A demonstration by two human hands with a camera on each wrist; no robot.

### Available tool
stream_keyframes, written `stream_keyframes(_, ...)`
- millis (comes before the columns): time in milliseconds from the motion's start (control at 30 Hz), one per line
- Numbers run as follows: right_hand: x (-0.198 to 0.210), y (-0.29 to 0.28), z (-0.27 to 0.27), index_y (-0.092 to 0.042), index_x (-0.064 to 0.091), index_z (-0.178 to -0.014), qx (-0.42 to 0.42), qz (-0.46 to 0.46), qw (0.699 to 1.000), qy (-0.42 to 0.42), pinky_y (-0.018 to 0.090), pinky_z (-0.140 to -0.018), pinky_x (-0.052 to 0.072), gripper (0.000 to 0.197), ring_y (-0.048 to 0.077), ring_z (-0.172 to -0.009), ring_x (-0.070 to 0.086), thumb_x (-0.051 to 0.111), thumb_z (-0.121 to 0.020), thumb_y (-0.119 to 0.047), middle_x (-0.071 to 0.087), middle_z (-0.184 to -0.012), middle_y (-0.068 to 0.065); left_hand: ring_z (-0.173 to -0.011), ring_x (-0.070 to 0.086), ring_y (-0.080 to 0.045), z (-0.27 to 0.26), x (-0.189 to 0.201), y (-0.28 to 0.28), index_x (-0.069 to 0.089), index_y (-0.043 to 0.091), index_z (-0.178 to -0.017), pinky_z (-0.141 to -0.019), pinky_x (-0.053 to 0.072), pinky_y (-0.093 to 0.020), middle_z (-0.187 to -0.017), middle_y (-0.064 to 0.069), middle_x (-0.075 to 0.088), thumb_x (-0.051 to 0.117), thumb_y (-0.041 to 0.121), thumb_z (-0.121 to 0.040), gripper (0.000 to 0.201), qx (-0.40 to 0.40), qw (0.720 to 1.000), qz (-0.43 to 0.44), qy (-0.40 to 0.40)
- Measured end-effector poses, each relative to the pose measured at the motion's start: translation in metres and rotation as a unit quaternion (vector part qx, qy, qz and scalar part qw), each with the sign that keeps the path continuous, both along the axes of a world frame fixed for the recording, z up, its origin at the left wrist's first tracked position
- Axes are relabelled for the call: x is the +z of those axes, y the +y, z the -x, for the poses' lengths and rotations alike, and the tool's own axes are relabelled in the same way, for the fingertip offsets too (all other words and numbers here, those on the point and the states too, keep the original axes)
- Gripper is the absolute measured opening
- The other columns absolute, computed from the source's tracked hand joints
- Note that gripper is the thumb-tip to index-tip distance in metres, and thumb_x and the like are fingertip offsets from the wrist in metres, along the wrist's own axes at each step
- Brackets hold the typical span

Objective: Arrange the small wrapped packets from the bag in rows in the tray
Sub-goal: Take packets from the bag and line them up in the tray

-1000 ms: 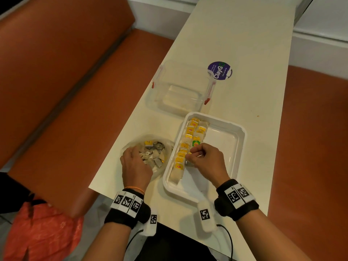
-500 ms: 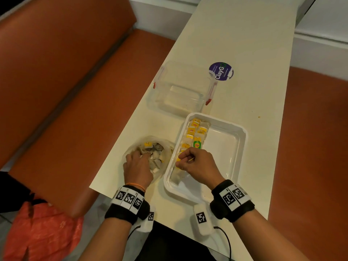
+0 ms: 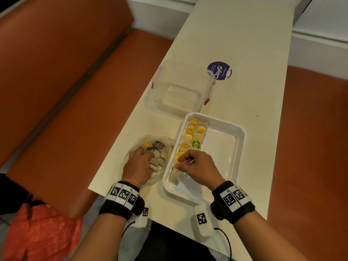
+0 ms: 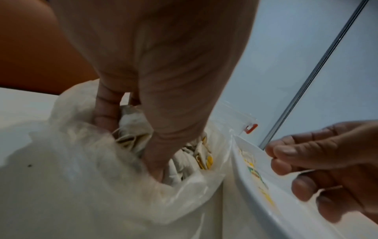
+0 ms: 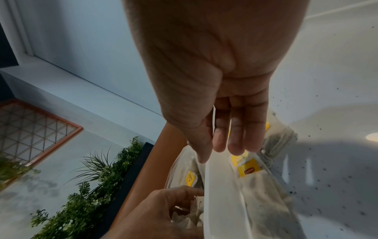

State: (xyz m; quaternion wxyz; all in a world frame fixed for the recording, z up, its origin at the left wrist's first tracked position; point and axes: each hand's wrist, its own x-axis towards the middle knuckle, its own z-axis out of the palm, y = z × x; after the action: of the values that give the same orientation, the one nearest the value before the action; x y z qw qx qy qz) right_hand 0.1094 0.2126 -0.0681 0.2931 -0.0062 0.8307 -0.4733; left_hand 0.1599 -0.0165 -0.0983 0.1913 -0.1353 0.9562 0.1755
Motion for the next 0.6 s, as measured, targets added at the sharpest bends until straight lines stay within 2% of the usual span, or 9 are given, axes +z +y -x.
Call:
stream_keyframes(67,0.0,-0.001,0.0,-0.025,0.075,-0.093,0.001,-0.001,1.0,-0.002,0.014,-0.072,0.048,0.018,0.007,-0.081,0.069,0.089,-0.081,-0.028,0.076,-0.088,-0.007,-0.128,0.046,-0.03,0.002,-0.001,-0.002,0.069,0.026,-0.129,-0.098,0.049,-0.042,-0.137,-0.001,0.056,0.075,0.013,-0.088,0.043,0.015,1.0,-0.016,0.011)
stream_keyframes(133,0.001,-0.001,0.0,-0.025,0.076,-0.093,0.004,-0.002,1.0,-0.002,0.012,-0.071,0.047,0.018,0.005,-0.079,0.068,0.089,-0.081,-0.028,0.076,-0.087,-0.007,-0.123,0.056,-0.028,0.005,0.0,-0.006,0.074,0.025,-0.121,-0.097,0.048,-0.033,-0.129,-0.002,0.064,0.077,0.008,-0.086,0.039,0.029,0.998,-0.042,0.026)
stream_keyframes(233,0.001,0.001,0.001,-0.025,0.076,-0.093,0.003,-0.001,1.0,-0.002,0.01,-0.069,0.046,0.018,-0.001,-0.075,0.066,0.089,-0.081,-0.028,0.075,-0.086,-0.008,-0.12,0.062,-0.024,0.007,0.004,-0.011,0.076,0.022,-0.122,-0.097,0.044,-0.026,-0.128,-0.003,0.068,0.072,-0.001,-0.086,0.042,0.05,0.995,-0.086,0.017)
stream_keyframes(300,0.001,0.002,0.002,-0.024,0.076,-0.092,0.002,-0.002,1.0,-0.001,0.007,-0.066,0.045,0.018,-0.005,-0.07,0.064,0.089,-0.08,-0.027,0.075,-0.086,-0.008,-0.123,0.06,-0.026,0.005,0.006,-0.011,0.074,0.02,-0.126,-0.101,0.044,-0.028,-0.131,-0.003,0.066,0.063,-0.008,-0.088,0.049,0.048,0.995,-0.089,0.018)
stream_keyframes(367,0.001,0.002,0.002,-0.022,0.076,-0.093,-0.002,0.004,1.0,-0.001,0.004,-0.063,0.044,0.018,-0.009,-0.067,0.063,0.089,-0.081,-0.026,0.075,-0.087,-0.007,-0.125,0.056,-0.031,0.003,0.003,-0.008,0.074,0.02,-0.128,-0.104,0.048,-0.038,-0.133,-0.004,0.064,0.057,-0.009,-0.089,0.052,0.027,0.997,-0.072,0.029)
stream_keyframes(433,0.001,0.002,0.003,-0.02,0.076,-0.094,-0.002,0.008,1.0,-0.001,0.002,-0.063,0.043,0.018,-0.011,-0.067,0.062,0.088,-0.081,-0.025,0.075,-0.088,-0.006,-0.122,0.053,-0.034,0.001,0.0,-0.006,0.075,0.02,-0.125,-0.101,0.05,-0.045,-0.131,-0.007,0.065,0.056,-0.008,-0.091,0.048,0.02,0.998,-0.055,0.039)
stream_keyframes(533,0.002,0.002,0.002,-0.023,0.076,-0.093,0.0,0.004,1.0,-0.001,0.003,-0.063,0.043,0.018,-0.006,-0.072,0.065,0.088,-0.081,-0.027,0.075,-0.088,-0.008,-0.12,0.056,-0.034,0.002,0.0,-0.005,0.077,0.017,-0.117,-0.099,0.051,-0.042,-0.125,-0.009,0.069,0.055,-0.009,-0.092,0.043,0.055,0.994,-0.071,0.059)
stream_keyframes(600,0.002,0.001,0.003,-0.025,0.076,-0.093,0.0,0.002,1.0,-0.001,0.004,-0.064,0.045,0.018,-0.001,-0.076,0.067,0.088,-0.081,-0.028,0.075,-0.088,-0.009,-0.119,0.06,-0.031,0.002,0.003,-0.003,0.078,0.015,-0.112,-0.096,0.049,-0.034,-0.121,-0.008,0.071,0.054,-0.009,-0.094,0.039,0.101,0.987,-0.1,0.076)
